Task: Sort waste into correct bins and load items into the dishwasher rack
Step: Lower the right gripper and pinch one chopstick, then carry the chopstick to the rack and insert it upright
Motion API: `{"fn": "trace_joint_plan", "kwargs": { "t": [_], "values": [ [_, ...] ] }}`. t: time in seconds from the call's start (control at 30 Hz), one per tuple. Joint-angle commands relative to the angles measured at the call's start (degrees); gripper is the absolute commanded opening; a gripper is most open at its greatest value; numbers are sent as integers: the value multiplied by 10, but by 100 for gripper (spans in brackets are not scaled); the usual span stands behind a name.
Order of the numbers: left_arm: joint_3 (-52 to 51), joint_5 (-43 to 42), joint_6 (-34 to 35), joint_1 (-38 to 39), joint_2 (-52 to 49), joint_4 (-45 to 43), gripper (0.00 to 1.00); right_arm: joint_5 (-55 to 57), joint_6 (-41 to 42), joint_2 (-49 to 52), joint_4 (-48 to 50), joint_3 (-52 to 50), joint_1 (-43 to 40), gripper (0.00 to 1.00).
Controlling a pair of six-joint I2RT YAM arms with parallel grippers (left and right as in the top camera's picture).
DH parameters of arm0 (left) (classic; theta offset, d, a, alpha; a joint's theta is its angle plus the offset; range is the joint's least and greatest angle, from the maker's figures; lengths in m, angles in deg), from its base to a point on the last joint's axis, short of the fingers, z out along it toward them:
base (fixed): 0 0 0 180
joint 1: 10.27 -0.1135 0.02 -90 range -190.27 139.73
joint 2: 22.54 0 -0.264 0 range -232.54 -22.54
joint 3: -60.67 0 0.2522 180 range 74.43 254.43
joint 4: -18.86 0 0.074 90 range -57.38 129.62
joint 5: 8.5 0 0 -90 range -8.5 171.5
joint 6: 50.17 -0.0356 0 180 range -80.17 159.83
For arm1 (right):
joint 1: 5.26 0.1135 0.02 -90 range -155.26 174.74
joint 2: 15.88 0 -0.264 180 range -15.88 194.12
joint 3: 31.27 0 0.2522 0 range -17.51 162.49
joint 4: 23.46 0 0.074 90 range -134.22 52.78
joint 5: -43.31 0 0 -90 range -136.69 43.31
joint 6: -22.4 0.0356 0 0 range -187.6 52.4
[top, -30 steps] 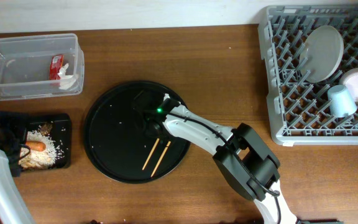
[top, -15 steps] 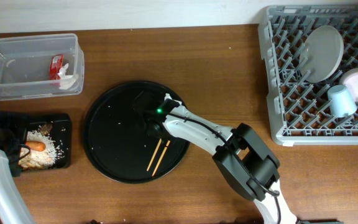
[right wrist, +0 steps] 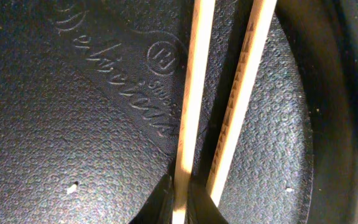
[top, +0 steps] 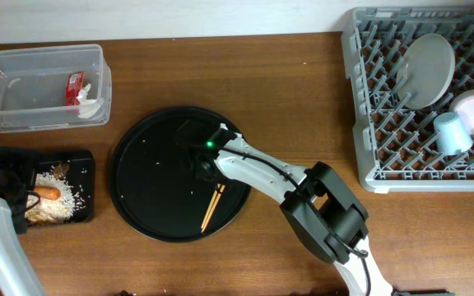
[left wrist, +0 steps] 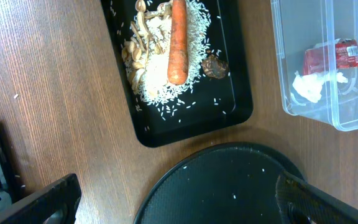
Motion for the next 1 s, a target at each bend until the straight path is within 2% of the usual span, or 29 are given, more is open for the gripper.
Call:
{"fn": "trace_joint_plan", "kwargs": {
  "t": [0.0,0.1,0.23,0.37,0.63,0.8,0.97],
  "values": [
    [1,4,6,-2,4,1,99,-4,2,11,-10,11,-5,4],
    [1,5,6,-2,4,1,99,-11,1,-3,-34,25,-23,4],
    [1,5,6,-2,4,1,99,-59,-90,-16,-52,64,-63,4],
    [1,4,6,-2,4,1,99,-155,-178,-19,-59,105,-110,4],
    [1,4,6,-2,4,1,99,-275,-274,-33,-69,125,-198,4],
    [1,4,6,-2,4,1,99,-332,-449,-82,-122,172,-314,4],
    [1,4,6,-2,4,1,99,-332,-526,-97,-212,292,-464,4]
  ]
}}
